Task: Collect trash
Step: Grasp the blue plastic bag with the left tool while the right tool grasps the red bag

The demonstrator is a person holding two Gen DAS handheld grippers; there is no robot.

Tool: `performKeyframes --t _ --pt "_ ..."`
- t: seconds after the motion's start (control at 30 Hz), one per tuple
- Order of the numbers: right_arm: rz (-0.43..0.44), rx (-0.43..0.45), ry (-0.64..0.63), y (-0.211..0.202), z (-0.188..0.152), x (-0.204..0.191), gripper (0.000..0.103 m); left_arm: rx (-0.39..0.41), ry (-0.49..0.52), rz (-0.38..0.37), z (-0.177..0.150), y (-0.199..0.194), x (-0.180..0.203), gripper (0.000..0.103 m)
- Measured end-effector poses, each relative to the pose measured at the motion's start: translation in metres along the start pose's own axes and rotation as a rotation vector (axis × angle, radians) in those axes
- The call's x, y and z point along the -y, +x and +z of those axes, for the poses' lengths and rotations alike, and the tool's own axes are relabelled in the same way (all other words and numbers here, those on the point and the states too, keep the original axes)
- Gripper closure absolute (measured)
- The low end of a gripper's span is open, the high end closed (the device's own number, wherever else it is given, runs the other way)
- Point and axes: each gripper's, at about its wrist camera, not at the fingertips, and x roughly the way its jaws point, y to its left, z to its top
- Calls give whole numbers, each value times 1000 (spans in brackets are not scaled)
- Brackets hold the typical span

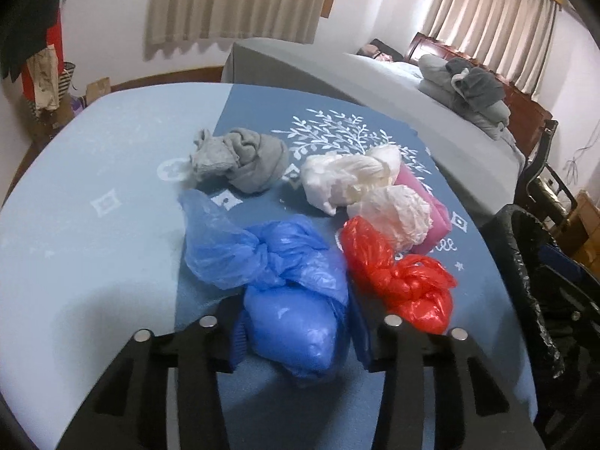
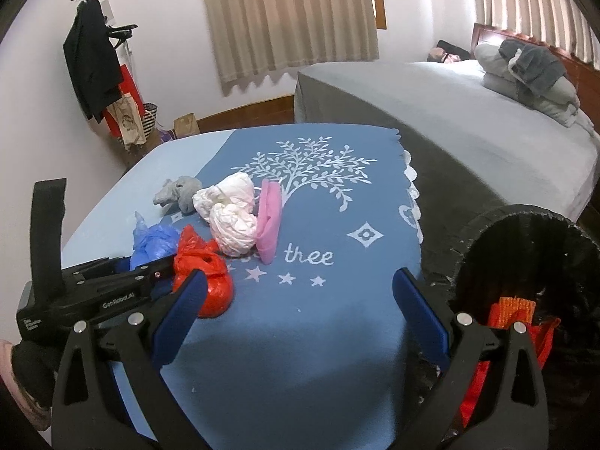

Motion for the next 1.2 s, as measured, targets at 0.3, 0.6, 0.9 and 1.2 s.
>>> performKeyframes --t 0.3,0.6,0.9,1.2 --pt "21 -24 3 16 -3 -19 7 51 18 102 -7 -31 -20 65" --pt "52 -23 -47 34 0 -51 7 64 13 168 -8 -35 -46 67" --pt "73 -83 -64 53 -1 -65 23 61 9 161 -10 -35 -53 67" --pt "98 -131 -76 67 -4 -74 41 65 4 158 -12 -35 -55 67"
